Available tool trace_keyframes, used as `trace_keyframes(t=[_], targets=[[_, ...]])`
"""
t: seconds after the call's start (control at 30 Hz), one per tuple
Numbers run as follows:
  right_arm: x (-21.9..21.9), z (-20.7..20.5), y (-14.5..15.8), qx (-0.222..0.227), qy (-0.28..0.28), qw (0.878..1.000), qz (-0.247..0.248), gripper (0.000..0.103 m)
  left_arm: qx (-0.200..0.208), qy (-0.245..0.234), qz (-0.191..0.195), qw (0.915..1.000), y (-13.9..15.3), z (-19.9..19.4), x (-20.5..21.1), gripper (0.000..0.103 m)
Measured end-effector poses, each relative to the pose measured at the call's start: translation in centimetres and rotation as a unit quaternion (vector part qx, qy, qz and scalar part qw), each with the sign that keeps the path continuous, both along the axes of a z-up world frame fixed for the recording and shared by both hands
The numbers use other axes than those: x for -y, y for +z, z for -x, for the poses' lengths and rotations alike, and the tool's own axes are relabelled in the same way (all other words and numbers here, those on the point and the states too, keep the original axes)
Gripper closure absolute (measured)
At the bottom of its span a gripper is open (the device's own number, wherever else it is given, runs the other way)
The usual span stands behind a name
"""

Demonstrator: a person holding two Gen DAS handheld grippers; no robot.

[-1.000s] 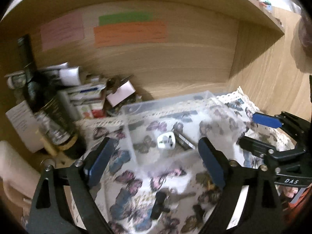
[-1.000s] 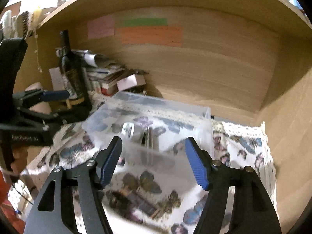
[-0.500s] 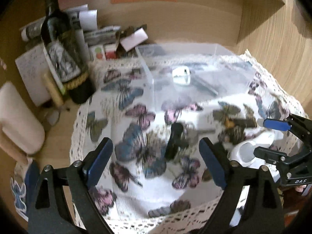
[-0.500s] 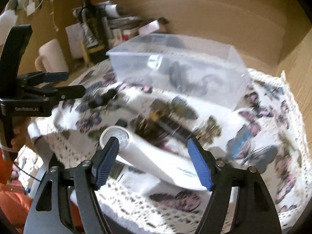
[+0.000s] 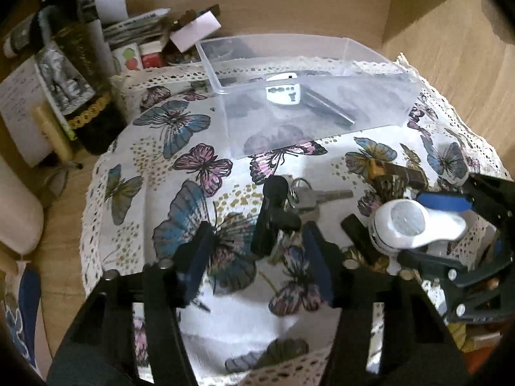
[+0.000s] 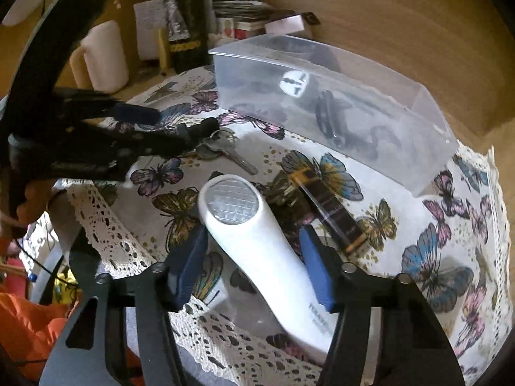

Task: Organize rigid objects
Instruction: 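Grasp the white handheld device with the right tool while the left grasps a black part, then lift both items into the clear box and open both tools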

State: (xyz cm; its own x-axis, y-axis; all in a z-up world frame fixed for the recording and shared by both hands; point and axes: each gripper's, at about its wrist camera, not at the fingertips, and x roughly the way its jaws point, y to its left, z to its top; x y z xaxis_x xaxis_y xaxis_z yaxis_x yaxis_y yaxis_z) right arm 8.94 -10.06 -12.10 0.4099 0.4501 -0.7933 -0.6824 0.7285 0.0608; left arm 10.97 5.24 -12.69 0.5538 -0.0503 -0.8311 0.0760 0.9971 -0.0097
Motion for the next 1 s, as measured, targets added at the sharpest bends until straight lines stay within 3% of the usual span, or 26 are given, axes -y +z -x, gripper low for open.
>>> trace_keyframes(t=[0.13,0.27,0.4,0.7,1.0], targets=[[0.2,-0.2,-0.1,0.001,-0.001,1.000,-0.006,0.053,-0.016,0.002,0.023,0.9996,-0.7,-1.3,-0.3,0.060],[0.7,-0.5,-0.1,-0.010,-0.014,1.000,-0.027,0.070,-0.015,-0.009,0.039,0.9991,-0.8,-1.9,-0.2,0.073],[0.8,-0.5,-0.1,-0.004,-0.025,0.999,-0.032,0.070,-0.004,-0.008,0.039,0.9992,-0.6,-1.6,-0.1,0.079],[3.1,-0.4,2.6,0.028,-0.071,0.994,-0.075,0.070,0.049,0.001,0.029,0.9984,2.2,1.2,-0.5,0.080],[5.3,-1.6,6.6,0.088,-0.123,0.983,-0.107,0.070,0.111,0.007,0.036,0.9931,6.6,1.5,-0.8,0.080]])
